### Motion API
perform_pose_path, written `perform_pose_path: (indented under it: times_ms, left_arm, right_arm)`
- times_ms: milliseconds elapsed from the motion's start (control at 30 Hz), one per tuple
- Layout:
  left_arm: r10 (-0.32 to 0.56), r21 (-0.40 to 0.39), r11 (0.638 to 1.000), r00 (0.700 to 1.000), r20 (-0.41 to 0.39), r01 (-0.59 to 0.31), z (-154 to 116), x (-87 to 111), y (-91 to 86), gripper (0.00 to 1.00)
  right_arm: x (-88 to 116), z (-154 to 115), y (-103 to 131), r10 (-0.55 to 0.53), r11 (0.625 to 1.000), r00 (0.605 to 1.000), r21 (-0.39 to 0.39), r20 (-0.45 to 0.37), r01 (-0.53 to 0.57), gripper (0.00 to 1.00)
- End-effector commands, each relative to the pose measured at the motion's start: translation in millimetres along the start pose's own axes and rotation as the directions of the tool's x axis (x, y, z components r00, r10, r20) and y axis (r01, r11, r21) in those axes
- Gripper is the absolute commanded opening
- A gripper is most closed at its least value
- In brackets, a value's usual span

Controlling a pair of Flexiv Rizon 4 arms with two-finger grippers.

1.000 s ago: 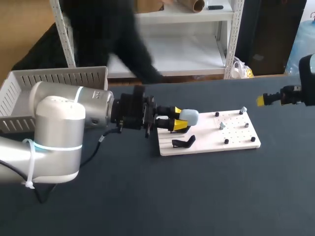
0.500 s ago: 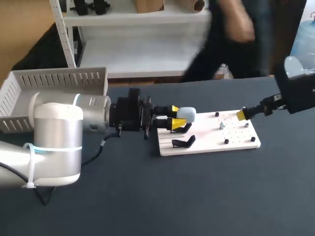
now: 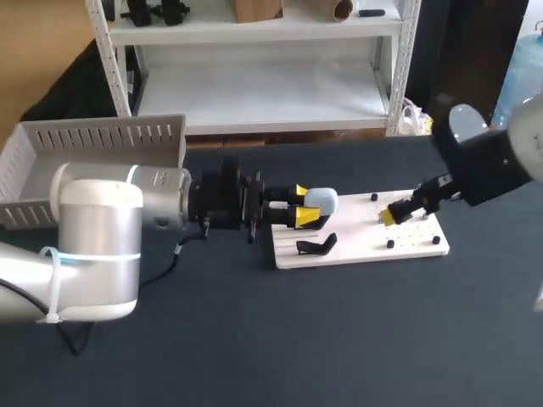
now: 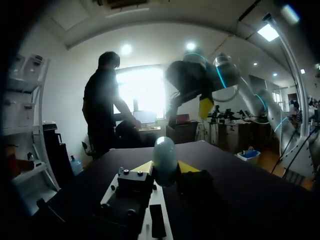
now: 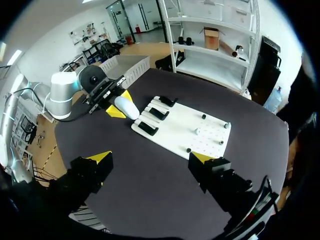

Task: Pick up each earbud case from the left stands, insert the matching earbuds, close the lid, and place the case in the box.

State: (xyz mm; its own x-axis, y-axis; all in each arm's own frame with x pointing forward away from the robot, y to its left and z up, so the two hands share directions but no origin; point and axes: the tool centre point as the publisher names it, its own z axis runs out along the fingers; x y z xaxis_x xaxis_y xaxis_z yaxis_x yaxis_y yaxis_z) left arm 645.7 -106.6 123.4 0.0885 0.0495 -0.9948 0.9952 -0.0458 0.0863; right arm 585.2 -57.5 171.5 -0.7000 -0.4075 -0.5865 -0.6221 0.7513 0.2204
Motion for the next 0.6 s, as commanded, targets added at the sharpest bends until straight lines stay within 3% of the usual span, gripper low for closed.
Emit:
perform_pose_path:
  times_ms: [33, 600]
  left_arm:
    - [-0.001, 0.006, 1.0, 1.0, 0.001, 0.001, 0.7, 1.1, 3.3, 0.0]
    - [-0.001, 0.006, 1.0, 1.0, 0.001, 0.001, 0.7, 1.1, 3.3, 0.0]
  right_arm:
    - [-0.2, 8.7, 11.7, 0.001, 1.0, 1.0, 0.019, 0.005, -0.001, 1.0]
    - [-16.6, 40.7, 41.0, -0.023, 0.999, 1.0, -0.032, -0.013, 0.022, 1.0]
